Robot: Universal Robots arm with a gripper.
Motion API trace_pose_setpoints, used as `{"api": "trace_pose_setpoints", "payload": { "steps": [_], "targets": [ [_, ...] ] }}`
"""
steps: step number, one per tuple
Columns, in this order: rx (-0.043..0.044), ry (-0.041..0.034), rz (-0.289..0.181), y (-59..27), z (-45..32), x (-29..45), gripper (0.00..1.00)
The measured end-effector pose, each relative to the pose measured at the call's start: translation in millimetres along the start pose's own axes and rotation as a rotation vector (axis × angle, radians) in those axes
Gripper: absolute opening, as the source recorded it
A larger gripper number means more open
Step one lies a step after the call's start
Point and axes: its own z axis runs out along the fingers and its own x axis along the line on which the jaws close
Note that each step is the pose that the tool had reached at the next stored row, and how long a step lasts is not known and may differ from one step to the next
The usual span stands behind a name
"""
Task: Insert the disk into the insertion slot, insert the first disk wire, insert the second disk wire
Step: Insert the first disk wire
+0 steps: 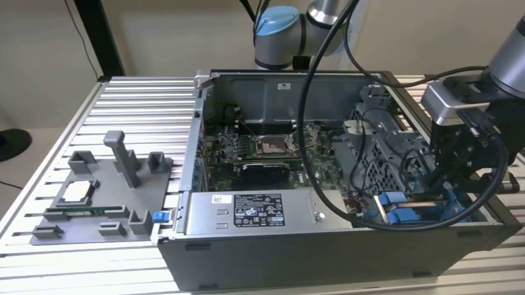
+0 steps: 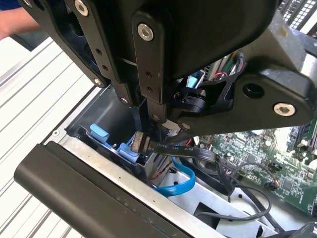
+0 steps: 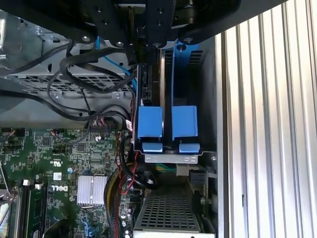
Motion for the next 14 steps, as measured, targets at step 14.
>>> {"api": "trace_pose_setpoints", "payload": {
  "steps": [14],
  "targets": [
    [0.0094,0.0006,-0.001,0.1,4.1,1.2,0.00]
  ]
}}
